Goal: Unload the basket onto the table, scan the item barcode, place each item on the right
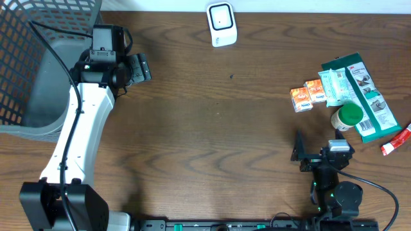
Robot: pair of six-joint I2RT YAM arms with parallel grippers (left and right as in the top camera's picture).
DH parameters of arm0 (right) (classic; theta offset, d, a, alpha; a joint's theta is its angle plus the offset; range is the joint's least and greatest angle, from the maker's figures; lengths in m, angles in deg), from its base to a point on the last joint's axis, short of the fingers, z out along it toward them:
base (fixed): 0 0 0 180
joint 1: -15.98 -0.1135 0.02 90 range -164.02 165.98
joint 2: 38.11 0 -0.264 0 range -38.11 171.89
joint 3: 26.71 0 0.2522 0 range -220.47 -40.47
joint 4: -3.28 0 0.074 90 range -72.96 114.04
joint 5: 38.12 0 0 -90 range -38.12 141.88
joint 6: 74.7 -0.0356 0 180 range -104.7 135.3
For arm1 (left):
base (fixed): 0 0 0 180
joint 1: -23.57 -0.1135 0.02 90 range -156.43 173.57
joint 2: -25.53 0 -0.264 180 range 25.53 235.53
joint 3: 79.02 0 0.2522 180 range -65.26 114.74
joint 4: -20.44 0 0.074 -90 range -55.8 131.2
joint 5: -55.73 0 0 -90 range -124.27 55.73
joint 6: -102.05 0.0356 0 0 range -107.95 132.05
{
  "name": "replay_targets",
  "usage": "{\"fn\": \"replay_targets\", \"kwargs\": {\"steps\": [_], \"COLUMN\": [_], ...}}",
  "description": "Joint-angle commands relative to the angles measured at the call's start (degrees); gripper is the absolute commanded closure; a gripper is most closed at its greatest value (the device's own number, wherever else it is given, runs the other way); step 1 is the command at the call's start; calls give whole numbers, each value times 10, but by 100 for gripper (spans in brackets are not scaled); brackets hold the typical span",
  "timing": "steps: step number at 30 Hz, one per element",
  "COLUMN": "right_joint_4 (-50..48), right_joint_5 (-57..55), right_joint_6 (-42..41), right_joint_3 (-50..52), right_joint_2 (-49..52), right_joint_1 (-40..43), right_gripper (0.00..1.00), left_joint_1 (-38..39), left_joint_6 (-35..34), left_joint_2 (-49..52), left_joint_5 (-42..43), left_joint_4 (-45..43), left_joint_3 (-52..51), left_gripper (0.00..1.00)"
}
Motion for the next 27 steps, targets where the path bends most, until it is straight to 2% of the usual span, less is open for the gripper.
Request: {"fn": "replay_targets", "kwargs": {"steps": [1,27], "right_joint_4": [3,3], "right_joint_5": [-5,-5], "right_joint_6": [-4,-4], "right_joint_3": [1,1], "right_joint_2": [-4,-4], "right_joint_1": [3,3], "right_gripper": [1,1], "left_joint_1": [-2,-2], "left_joint_6": [-5,-5], "left_joint_2": [-11,-29], "left_joint_5": [-3,-3], "left_joint_4": [0,0], "left_joint_3": [14,14], "left_gripper": [14,14]}}
